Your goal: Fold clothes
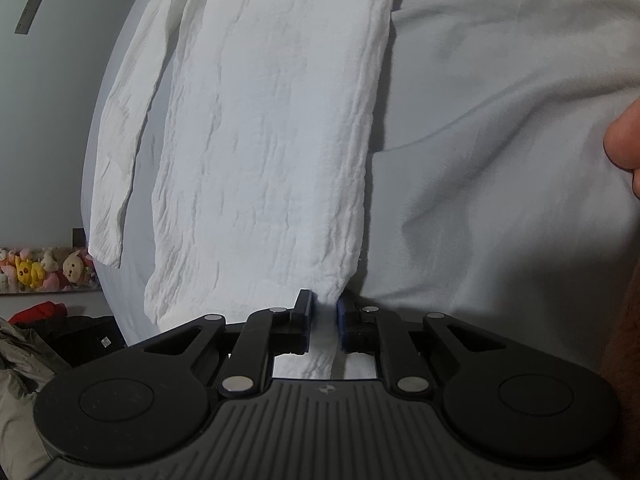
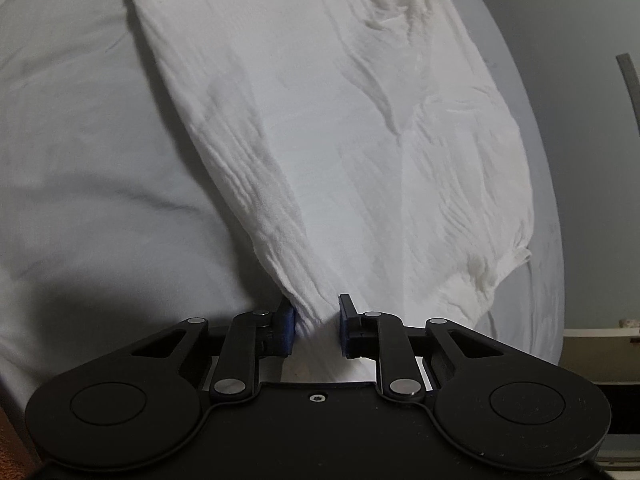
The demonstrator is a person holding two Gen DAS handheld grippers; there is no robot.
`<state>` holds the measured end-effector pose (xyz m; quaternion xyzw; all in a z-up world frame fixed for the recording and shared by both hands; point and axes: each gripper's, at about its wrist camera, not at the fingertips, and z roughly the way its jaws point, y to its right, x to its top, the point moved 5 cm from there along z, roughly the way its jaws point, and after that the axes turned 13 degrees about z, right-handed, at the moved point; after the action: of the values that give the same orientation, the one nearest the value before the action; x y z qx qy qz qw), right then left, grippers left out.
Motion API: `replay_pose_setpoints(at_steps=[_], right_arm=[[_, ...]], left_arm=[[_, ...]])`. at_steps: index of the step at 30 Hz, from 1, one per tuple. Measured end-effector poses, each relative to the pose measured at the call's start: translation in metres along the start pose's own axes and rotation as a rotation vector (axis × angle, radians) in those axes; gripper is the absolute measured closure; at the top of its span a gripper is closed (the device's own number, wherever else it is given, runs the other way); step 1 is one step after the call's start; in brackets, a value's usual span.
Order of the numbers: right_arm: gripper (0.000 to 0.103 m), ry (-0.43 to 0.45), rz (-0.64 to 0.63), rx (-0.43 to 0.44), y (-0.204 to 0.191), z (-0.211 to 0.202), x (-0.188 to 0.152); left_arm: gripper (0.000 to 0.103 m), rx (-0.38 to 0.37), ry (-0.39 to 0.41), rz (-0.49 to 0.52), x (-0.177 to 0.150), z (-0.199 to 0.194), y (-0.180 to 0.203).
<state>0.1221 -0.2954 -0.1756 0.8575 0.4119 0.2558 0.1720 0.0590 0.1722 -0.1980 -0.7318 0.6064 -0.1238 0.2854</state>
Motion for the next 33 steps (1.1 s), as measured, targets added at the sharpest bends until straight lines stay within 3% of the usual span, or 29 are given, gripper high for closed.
replay_pose_setpoints(at_steps=[19, 33], right_arm=[[0.088, 0.111, 0.107, -0.139, 0.045, -0.021, 0.031], [0.090, 0.162, 0.250, -0.250, 0.106, -0.026, 0.086]], left_arm=[[0.099, 0.086, -0.050, -0.187, -0.005, -0.014, -0.060], [0.100, 0.235, -0.146, -0.286, 0.002, 0.000, -0.162]])
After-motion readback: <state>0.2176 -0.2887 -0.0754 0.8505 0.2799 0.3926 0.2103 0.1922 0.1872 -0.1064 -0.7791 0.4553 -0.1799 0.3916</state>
